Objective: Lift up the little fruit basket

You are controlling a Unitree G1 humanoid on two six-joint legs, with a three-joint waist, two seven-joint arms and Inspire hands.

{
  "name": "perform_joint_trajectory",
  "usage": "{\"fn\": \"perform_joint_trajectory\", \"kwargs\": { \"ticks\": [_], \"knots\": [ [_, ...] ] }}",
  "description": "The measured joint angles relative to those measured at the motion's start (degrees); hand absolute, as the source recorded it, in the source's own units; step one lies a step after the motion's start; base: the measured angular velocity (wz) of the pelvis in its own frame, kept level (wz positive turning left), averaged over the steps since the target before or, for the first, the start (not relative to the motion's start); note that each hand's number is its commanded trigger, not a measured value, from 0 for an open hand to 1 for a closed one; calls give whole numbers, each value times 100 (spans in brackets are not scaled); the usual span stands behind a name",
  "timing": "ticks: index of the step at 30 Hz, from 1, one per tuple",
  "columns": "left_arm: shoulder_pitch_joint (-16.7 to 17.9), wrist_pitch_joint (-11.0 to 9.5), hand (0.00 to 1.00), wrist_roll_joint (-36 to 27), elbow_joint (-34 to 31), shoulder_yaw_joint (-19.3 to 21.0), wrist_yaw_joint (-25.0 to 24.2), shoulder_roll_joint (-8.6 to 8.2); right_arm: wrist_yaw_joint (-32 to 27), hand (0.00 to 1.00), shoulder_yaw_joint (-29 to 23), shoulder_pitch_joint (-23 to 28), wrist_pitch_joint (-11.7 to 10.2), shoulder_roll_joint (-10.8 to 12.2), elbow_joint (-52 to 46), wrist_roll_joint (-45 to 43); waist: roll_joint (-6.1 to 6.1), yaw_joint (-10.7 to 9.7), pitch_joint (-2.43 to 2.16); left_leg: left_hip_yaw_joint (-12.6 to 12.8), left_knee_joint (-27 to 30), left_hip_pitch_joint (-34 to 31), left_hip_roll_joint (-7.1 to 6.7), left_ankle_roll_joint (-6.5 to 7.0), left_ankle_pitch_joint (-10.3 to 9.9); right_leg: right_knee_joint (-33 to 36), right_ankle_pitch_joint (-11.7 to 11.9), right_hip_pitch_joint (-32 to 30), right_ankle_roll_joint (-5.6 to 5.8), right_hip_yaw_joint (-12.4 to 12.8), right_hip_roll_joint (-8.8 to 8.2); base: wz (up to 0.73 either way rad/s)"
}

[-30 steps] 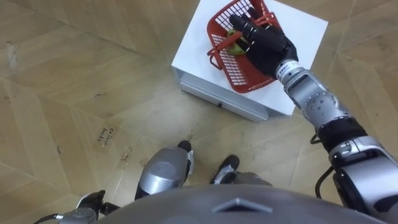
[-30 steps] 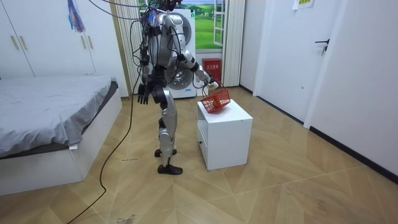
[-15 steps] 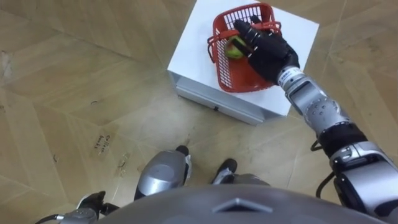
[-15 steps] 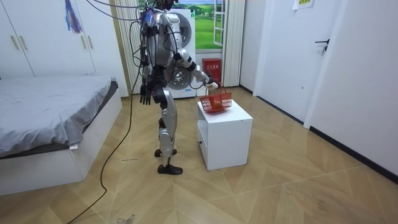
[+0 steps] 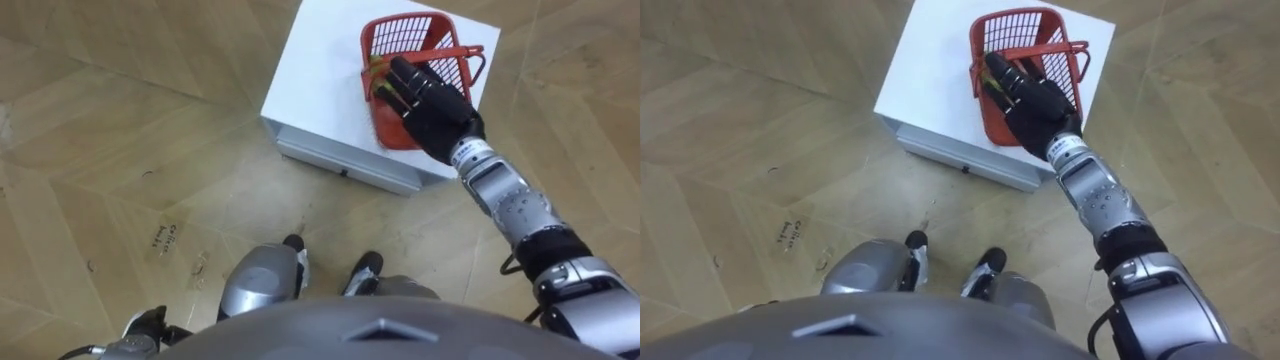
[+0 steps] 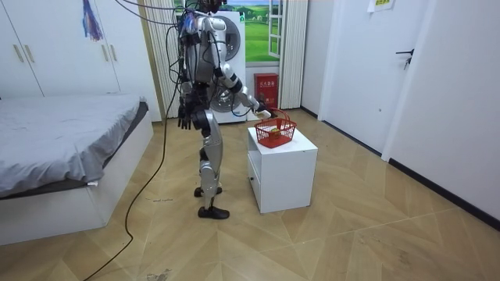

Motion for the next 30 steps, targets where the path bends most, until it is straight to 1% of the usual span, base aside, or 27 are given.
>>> {"fn": "perform_joint_trajectory", "kwargs": {
  "ticks": [2, 7, 12, 14, 15, 16, 19, 22, 24, 25, 27, 29, 30],
  "knots": [
    [-1, 0, 0, 0, -5, 0, -2, 1, 44, 0, -55, 90, 0, -8, -3, -8, 4, -21, -2, 16, -43, 13, 5, 0, 0, 3, -5, -4, 6, 0, -1, 0],
    [-1, -18, 0, -7, -4, -8, -38, -3, 345, 0, -51, 298, 3, -12, 1, -6, 4, -173, -2, 72, -53, 16, 22, 0, 0, 20, -5, -26, 5, 20, 4, -4],
    [-1, -126, 0, -26, -2, -17, -52, -3, 488, 0, -48, 496, 8, -10, 1, -5, 3, -238, 0, 90, -81, 23, 29, -1, -1, 31, -2, -20, 0, 29, 8, -1],
    [0, -129, 0, -75, -1, -18, -58, -3, 534, 0, -36, 575, 18, -8, 5, -4, -5, -238, 5, 107, -91, 57, 30, -2, -1, 26, -2, 0, 0, 59, 12, -4],
    [13, -135, 0, -82, 7, -15, -58, -3, 553, 0, -35, 635, 27, -4, 5, 6, -18, -213, 9, 151, -132, 104, 35, -1, -2, 15, -5, 22, -4, 103, 17, -17],
    [54, -149, 0, -117, 6, -9, -56, -2, 584, 0, -35, 688, 27, -4, 4, 13, -36, -182, 3, 194, -154, 125, 39, -1, -2, 13, -12, 29, -5, 151, 20, -18],
    [112, -185, 0, -116, 7, -2, -56, -1, 625, 0, -43, 778, 18, -14, 3, 165, -91, -183, -2, 230, -179, 182, 42, 0, -2, 7, -14, 21, -4, 180, 22, -9],
    [147, -245, 0, -117, 5, 30, -23, 7, 660, 0, -63, 920, 8, -33, -28, 170, -142, -203, -33, 235, -183, 212, 42, 0, -2, 1, -18, 32, 0, 192, 26, -1],
    [147, -250, 0, -120, 0, 31, -13, 1, 664, 0, -85, 1056, 9, -77, -160, 167, -148, -214, -35, 237, -185, 216, 41, 0, -2, 1, -18, 34, 1, 194, 24, 0],
    [147, -246, 0, -125, 1, 31, -8, -1, 672, 0, -125, 1094, 11, -81, -183, 128, -153, -288, -37, 236, -188, 216, 40, 1, -2, 7, -20, 38, 5, 195, 23, 0],
    [144, -258, 0, -128, -9, 35, -9, -1, 673, 0, -267, 1164, 14, -81, -225, 59, -156, -359, -37, 242, -206, 229, 40, 1, -2, 8, -21, 39, 6, 213, 25, -2],
    [137, -269, 0, -132, -1, 83, -11, -2, 676, 0, -333, 1292, 9, -154, -365, 39, -175, -416, -32, 272, -258, 277, 44, 1, -2, 13, -25, 58, 7, 275, 31, -10],
    [138, -291, 0, -137, 2, 175, -8, -2, 685, 0, -334, 1358, 9, -203, -454, 46, -212, -453, -22, 324, -289, 323, 54, 1, -2, 18, -29, 68, 5, 339, 42, -23]
  ]
}}
